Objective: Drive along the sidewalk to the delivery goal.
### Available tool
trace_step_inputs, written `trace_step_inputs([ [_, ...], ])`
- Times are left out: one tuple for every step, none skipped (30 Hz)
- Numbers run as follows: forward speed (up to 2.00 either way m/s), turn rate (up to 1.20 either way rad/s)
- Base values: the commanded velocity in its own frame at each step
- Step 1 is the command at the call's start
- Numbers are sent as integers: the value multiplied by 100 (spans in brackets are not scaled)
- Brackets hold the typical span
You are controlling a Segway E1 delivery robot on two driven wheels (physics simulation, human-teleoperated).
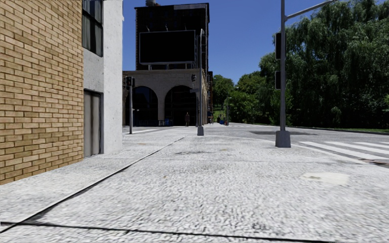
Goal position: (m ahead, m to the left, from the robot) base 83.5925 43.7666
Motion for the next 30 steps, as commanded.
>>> trace_step_inputs([
  [200,0],
  [200,0],
  [200,0],
  [200,0],
  [200,0],
  [200,0],
  [200,0],
  [200,0],
  [200,0],
  [200,0],
  [200,0],
  [200,0],
  [200,0],
  [200,0],
  [200,0],
  [200,0],
  [200,0],
  [200,0],
  [200,0],
  [200,0],
  [200,0],
  [200,0],
  [200,0],
  [200,0],
  [200,0],
  [200,0],
  [200,0],
  [200,0],
  [200,0],
  [200,0],
])
